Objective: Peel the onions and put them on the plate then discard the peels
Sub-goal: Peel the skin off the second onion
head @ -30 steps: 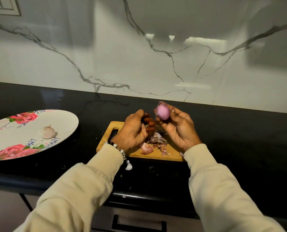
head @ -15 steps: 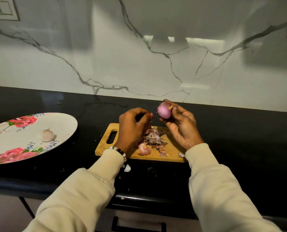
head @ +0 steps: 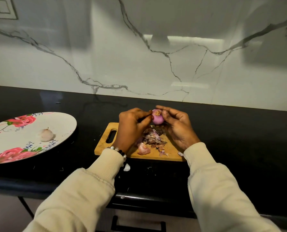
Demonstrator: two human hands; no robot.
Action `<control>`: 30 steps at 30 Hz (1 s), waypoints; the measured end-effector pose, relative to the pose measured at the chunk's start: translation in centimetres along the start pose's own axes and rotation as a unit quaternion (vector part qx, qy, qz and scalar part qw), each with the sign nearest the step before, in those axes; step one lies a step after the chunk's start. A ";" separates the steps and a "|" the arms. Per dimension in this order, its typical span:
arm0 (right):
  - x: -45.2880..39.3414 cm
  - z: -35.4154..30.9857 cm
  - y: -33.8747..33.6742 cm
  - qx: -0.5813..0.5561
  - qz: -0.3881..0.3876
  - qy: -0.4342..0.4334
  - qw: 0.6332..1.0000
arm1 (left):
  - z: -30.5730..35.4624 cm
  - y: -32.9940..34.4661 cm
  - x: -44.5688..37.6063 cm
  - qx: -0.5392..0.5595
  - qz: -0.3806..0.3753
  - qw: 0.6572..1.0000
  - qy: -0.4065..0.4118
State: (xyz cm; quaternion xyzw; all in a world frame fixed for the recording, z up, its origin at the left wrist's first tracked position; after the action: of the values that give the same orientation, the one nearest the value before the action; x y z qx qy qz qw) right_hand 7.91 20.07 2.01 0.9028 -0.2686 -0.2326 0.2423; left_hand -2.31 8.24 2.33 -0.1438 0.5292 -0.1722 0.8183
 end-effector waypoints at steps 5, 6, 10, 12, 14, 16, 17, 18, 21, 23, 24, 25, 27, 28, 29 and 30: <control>-0.1 0.2 -0.3 0.047 0.003 -0.008 0.999 | 0.1 0.0 0.1 0.031 -0.022 0.998 -0.052; -0.1 0.2 -0.3 0.049 0.004 -0.007 0.999 | 0.3 0.0 0.1 0.038 -0.023 0.997 -0.057; -0.1 0.3 -0.4 0.051 0.010 -0.008 0.999 | 0.3 0.0 0.2 0.057 -0.026 0.995 -0.084; -0.1 0.4 -0.4 0.051 0.014 -0.012 0.999 | 0.4 0.1 0.3 0.066 -0.020 0.992 -0.106; -0.2 0.5 -0.4 0.051 0.018 -0.020 0.998 | 0.3 0.3 0.4 0.102 -0.017 0.982 -0.157; -0.3 0.7 -0.5 0.059 0.021 -0.027 0.998 | 0.1 0.6 0.5 0.142 -0.026 0.965 -0.217; -0.3 0.8 -0.5 0.068 0.021 -0.030 0.997 | -0.1 0.8 0.6 0.149 -0.033 0.961 -0.232; -0.4 0.9 -0.6 0.077 0.020 -0.031 0.996 | -0.3 1.0 0.6 0.149 -0.040 0.959 -0.237; -0.4 1.0 -0.7 0.086 0.020 -0.035 0.996 | -0.3 1.0 0.6 0.115 -0.048 0.967 -0.221; -0.3 0.9 -0.6 0.084 0.019 -0.033 0.996 | -0.2 0.8 0.5 0.077 -0.042 0.976 -0.197; -0.3 1.0 -0.5 0.077 0.018 -0.030 0.996 | -0.2 0.8 0.5 0.064 -0.039 0.979 -0.190; -0.3 1.1 -0.5 0.071 0.018 -0.027 0.997 | -0.2 0.7 0.4 0.058 -0.037 0.980 -0.188; -0.5 1.2 -0.6 0.060 0.023 -0.027 0.998 | -0.2 0.7 0.4 0.074 -0.034 0.977 -0.196; -0.5 1.1 -0.6 0.054 0.026 -0.028 0.998 | -0.1 0.7 0.4 0.096 -0.032 0.973 -0.208; -0.5 1.0 -0.7 0.047 0.027 -0.028 0.998 | 0.0 0.6 0.4 0.131 -0.031 0.965 -0.226; -0.5 0.9 -0.6 0.039 0.026 -0.027 0.999 | 0.1 0.7 0.4 0.176 -0.033 0.952 -0.247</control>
State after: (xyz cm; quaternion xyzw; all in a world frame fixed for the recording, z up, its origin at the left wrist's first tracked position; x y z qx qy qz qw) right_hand 7.29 20.53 1.12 0.8976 -0.3076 -0.2397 0.2057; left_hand -1.96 8.65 1.74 -0.0533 0.2665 -0.2485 0.9297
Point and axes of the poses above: each hand's wrist, its own x-axis away from the middle knuckle, its own y-axis out of the palm, z = x × y, the point moved 2 cm from there along -x, towards the middle knuckle, and after that the axes turned 13 degrees about -x, right-handed, at the moved point
